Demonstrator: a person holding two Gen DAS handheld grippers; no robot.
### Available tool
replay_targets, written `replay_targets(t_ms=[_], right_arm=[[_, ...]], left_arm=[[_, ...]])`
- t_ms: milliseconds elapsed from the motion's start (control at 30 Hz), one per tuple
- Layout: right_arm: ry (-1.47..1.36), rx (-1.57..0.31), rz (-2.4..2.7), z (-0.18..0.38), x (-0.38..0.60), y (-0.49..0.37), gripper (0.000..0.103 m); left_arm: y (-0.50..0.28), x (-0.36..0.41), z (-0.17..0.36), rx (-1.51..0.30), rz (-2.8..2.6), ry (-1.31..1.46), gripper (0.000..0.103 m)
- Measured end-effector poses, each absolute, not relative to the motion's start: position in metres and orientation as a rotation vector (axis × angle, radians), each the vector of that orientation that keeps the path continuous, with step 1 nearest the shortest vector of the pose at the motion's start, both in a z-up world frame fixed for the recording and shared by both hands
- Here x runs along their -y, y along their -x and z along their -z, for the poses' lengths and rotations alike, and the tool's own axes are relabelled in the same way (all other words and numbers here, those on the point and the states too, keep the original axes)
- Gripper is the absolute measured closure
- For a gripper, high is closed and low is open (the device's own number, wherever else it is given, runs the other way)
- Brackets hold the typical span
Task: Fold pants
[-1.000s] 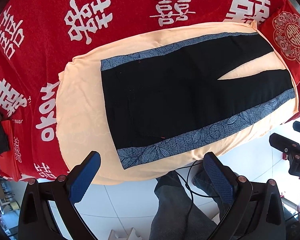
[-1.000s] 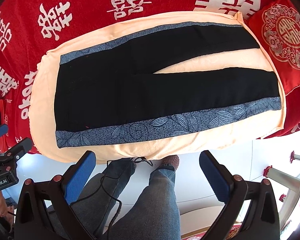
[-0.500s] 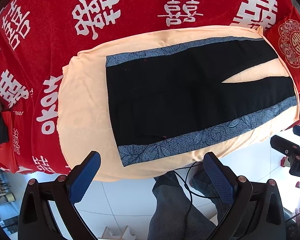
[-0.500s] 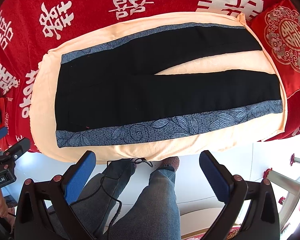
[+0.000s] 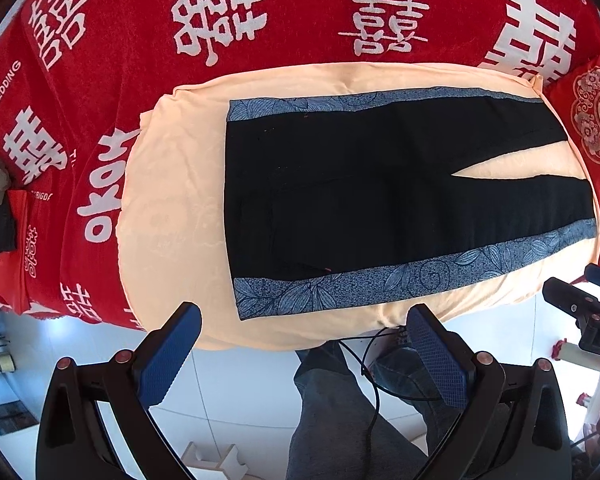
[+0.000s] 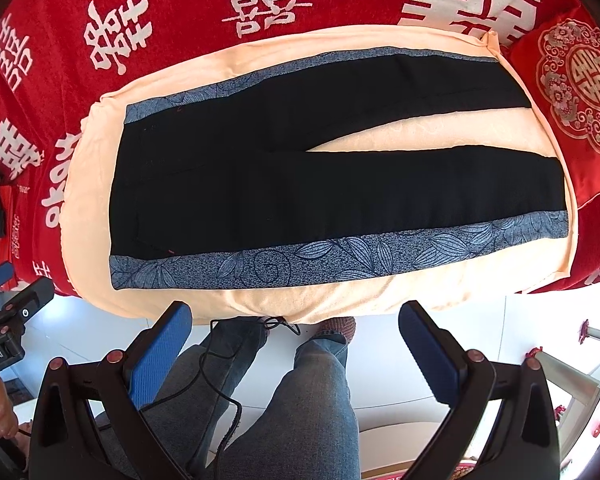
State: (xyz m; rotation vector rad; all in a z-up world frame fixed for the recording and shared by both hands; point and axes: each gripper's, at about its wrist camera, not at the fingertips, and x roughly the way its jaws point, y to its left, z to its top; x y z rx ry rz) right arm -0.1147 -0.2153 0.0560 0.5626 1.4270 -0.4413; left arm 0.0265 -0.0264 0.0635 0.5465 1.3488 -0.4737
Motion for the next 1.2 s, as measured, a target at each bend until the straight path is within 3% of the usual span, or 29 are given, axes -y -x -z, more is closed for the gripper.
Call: replay_targets(t_ms=[600, 967, 1000, 1100, 1200], right_arm=[[-0.681, -1.4, 0.35, -0.041, 0.249, 0.156, 0.0], [-1.099, -1.28, 0.162, 0.027, 0.237, 0.149, 0.0], [-1.146, -1.267, 0.131, 0.038, 0.231, 0.146, 0.002], [-1.273, -1.251, 0.024, 0.079, 0.205, 0.133, 0.023], [-1.342, -1.276, -0.037, 0.126, 0.174, 0.119, 0.025]], left_arm=[[0.019, 0.015, -0.037, -1.419, 0.353, -0.39, 0.0], [-0.012, -0.023, 0.032, -1.507, 0.315, -0.18, 0.0], [-0.015, -0.029, 0.042, -1.519, 0.32, -0.155, 0.0], [-0.022, -0.044, 0.069, -1.524, 0.343, -0.104, 0.0], [-0.025, -0.055, 0.1, -1.542, 0.369, -0.094, 0.0]])
